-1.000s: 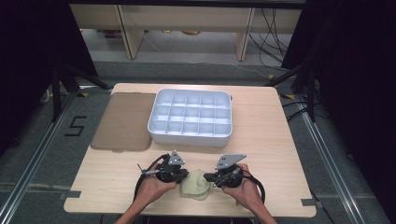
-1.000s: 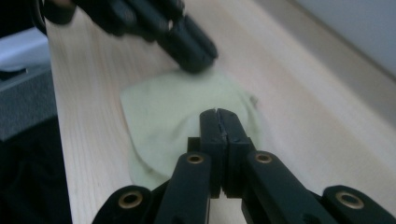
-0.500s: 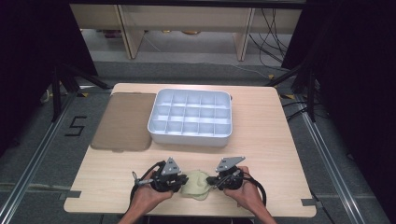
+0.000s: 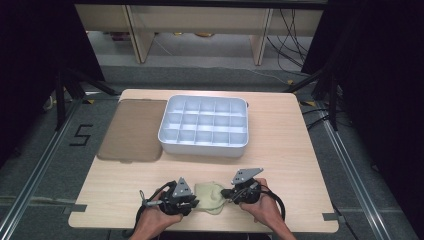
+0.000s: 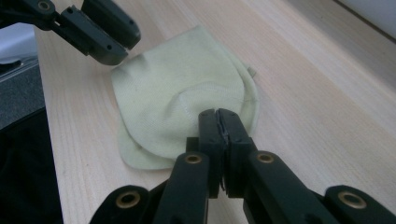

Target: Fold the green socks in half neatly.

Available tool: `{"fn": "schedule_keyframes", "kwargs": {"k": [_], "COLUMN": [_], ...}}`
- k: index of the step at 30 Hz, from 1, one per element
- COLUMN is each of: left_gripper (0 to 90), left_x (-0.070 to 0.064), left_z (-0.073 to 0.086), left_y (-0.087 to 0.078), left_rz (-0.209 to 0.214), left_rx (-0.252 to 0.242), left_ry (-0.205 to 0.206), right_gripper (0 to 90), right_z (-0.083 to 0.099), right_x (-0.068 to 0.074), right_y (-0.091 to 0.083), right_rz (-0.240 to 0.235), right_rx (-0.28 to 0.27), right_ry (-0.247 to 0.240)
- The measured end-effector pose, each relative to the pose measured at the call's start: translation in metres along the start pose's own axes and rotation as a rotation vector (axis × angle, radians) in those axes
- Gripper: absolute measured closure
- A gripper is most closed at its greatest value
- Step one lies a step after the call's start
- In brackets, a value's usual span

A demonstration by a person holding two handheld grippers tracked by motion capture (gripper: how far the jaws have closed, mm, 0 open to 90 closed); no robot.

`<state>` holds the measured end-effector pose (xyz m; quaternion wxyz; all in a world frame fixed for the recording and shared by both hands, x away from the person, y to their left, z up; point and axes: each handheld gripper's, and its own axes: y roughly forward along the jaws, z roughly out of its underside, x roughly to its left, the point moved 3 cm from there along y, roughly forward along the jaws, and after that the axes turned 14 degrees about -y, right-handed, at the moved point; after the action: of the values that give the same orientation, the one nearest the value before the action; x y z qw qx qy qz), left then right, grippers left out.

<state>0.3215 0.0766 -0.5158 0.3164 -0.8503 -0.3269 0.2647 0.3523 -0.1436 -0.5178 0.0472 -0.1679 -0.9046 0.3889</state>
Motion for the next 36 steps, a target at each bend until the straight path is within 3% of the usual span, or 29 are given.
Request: {"fn": "schedule_keyframes", "kwargs": {"k": [2, 3, 4, 7, 11, 12, 15, 17, 19, 21, 22, 23, 24, 25, 26, 29, 32, 33, 35, 36], "left_gripper": [71.2, 68.4, 67.5, 66.2, 70.4, 73.1, 85.3, 89.1, 89.4, 89.4, 89.3, 89.3, 89.3, 89.3, 89.2, 89.0, 88.6, 88.4, 88.3, 88.2], "left_x": [0.003, 0.002, 0.003, 0.002, -0.005, -0.007, -0.006, -0.005, -0.002, 0.0, 0.0, 0.002, 0.002, 0.004, 0.004, 0.007, 0.008, 0.01, 0.012, 0.014], "left_z": [-0.001, -0.001, -0.001, -0.003, -0.004, -0.004, -0.005, -0.004, -0.004, -0.006, -0.006, -0.007, -0.008, -0.009, -0.009, -0.011, -0.014, -0.016, -0.019, -0.021], "left_y": [0.0, 0.0, 0.0, 0.001, 0.007, 0.01, 0.013, 0.016, 0.018, 0.017, 0.018, 0.018, 0.018, 0.018, 0.019, 0.019, 0.022, 0.022, 0.025, 0.026], "left_rz": [-0.009, -0.004, 0.002, 0.018, 0.011, 0.004, -0.021, -0.024, -0.025, -0.027, -0.026, -0.025, -0.021, -0.022, -0.025, -0.035, -0.051, -0.047, -0.053, -0.055], "left_rx": [-0.012, -0.015, -0.01, -0.023, -0.009, -0.007, 0.016, 0.027, 0.026, 0.042, 0.031, 0.03, 0.037, 0.047, 0.028, 0.044, 0.03, 0.042, 0.03, 0.03], "left_ry": [-0.01, -0.035, -0.028, -0.071, -0.029, -0.034, 0.021, 0.002, -0.008, 0.019, -0.004, 0.01, -0.001, 0.018, -0.005, 0.029, 0.015, 0.032, 0.012, 0.024], "right_gripper": [88.7, 88.5, 88.5, 88.5, 88.5, 88.5, 88.6, 88.8, 89.1, 89.2, 89.2, 89.3, 89.3, 89.4, 89.4, 89.4, 89.3, 89.3, 89.3, 89.4], "right_z": [-0.001, -0.001, -0.001, -0.001, -0.002, -0.003, -0.002, -0.001, 0.0, 0.001, 0.001, 0.002, 0.003, 0.003, 0.003, 0.005, 0.005, 0.005, 0.004, 0.003], "right_x": [-0.001, -0.001, -0.001, -0.002, -0.001, 0.0, 0.0, -0.001, 0.0, 0.0, 0.002, 0.003, 0.006, 0.008, 0.009, 0.015, 0.02, 0.022, 0.024, 0.025], "right_y": [-0.002, -0.004, -0.004, -0.008, -0.007, -0.006, -0.003, 0.0, 0.004, 0.002, 0.002, 0.002, 0.002, 0.002, 0.002, 0.004, 0.006, 0.007, 0.009, 0.009], "right_rz": [0.007, 0.008, 0.004, 0.014, 0.017, 0.018, 0.018, 0.026, 0.022, 0.012, 0.007, 0.014, 0.008, -0.001, -0.012, -0.023, -0.031, -0.039, -0.043, -0.05], "right_rx": [-0.001, -0.013, -0.02, -0.028, -0.032, -0.028, -0.007, 0.006, 0.001, 0.018, 0.017, 0.019, 0.023, 0.024, 0.027, 0.033, 0.038, 0.04, 0.044, 0.046], "right_ry": [-0.003, -0.004, -0.006, 0.0, -0.006, -0.001, -0.019, -0.019, -0.008, -0.029, -0.027, -0.033, -0.021, -0.03, -0.035, -0.034, -0.044, -0.047, -0.049, -0.048]}}
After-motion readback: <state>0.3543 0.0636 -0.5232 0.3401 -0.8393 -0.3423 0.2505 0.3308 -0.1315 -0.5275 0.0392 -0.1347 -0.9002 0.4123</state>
